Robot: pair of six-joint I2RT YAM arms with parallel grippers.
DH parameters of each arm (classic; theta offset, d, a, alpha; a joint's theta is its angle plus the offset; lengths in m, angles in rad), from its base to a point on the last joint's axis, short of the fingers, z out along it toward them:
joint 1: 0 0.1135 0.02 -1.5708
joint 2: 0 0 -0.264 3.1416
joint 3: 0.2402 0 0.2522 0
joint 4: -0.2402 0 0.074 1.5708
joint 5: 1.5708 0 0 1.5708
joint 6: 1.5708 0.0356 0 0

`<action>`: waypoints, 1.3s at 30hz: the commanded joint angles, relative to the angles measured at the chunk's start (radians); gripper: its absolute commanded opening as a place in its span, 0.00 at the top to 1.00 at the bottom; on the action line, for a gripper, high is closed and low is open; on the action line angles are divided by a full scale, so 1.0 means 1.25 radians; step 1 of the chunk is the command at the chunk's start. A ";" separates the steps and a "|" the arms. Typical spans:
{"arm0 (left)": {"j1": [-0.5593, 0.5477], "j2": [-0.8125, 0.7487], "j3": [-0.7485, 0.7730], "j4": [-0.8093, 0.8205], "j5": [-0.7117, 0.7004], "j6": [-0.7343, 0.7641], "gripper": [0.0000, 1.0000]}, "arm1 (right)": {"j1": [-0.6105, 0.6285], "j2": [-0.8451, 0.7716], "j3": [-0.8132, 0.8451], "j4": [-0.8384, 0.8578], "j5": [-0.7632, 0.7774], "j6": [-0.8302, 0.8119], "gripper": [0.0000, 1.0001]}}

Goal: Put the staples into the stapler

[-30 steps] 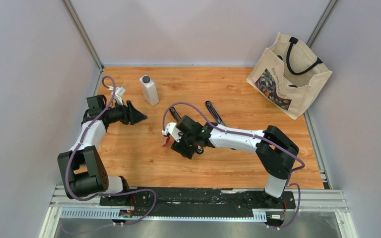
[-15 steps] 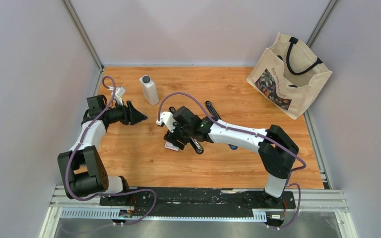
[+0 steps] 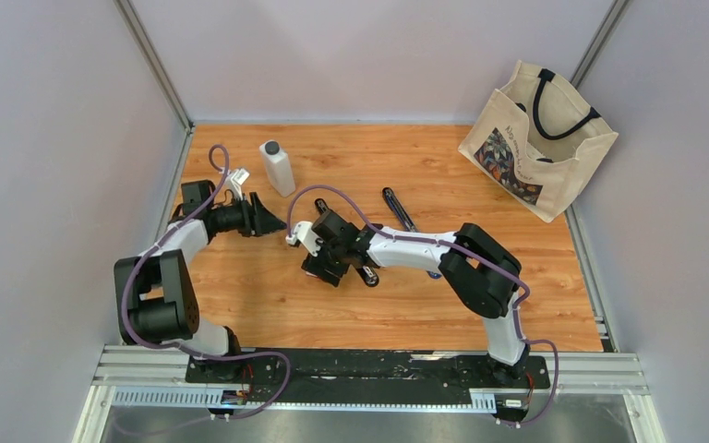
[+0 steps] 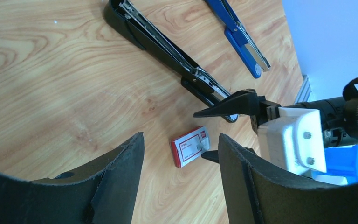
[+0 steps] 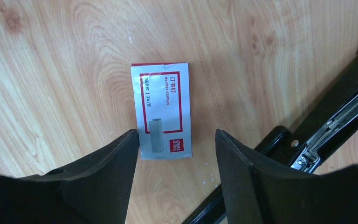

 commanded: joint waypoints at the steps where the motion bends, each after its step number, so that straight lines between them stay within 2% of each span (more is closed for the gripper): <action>1: -0.006 0.052 -0.010 0.079 0.048 -0.055 0.32 | 0.003 -0.001 0.031 0.046 0.003 0.003 0.37; 10: -0.092 0.132 -0.012 0.121 0.075 -0.117 0.31 | 0.004 -0.008 -0.008 0.080 0.024 -0.016 0.45; 17: -0.125 0.247 -0.003 0.127 0.104 -0.154 0.32 | 0.005 -0.008 -0.023 0.086 0.018 -0.023 0.47; 22: -0.128 0.279 0.034 0.020 0.124 -0.095 0.35 | 0.005 -0.013 -0.033 0.090 0.026 -0.032 0.47; 27: -0.128 0.281 0.073 -0.135 0.116 0.018 0.35 | 0.004 -0.002 -0.028 0.091 0.034 -0.037 0.48; 33: -0.129 0.319 0.122 -0.268 0.100 0.111 0.45 | 0.005 0.019 -0.006 0.094 0.057 -0.029 0.50; 39: -0.137 0.370 0.141 -0.354 0.095 0.174 0.38 | 0.004 0.027 0.003 0.098 0.071 -0.018 0.49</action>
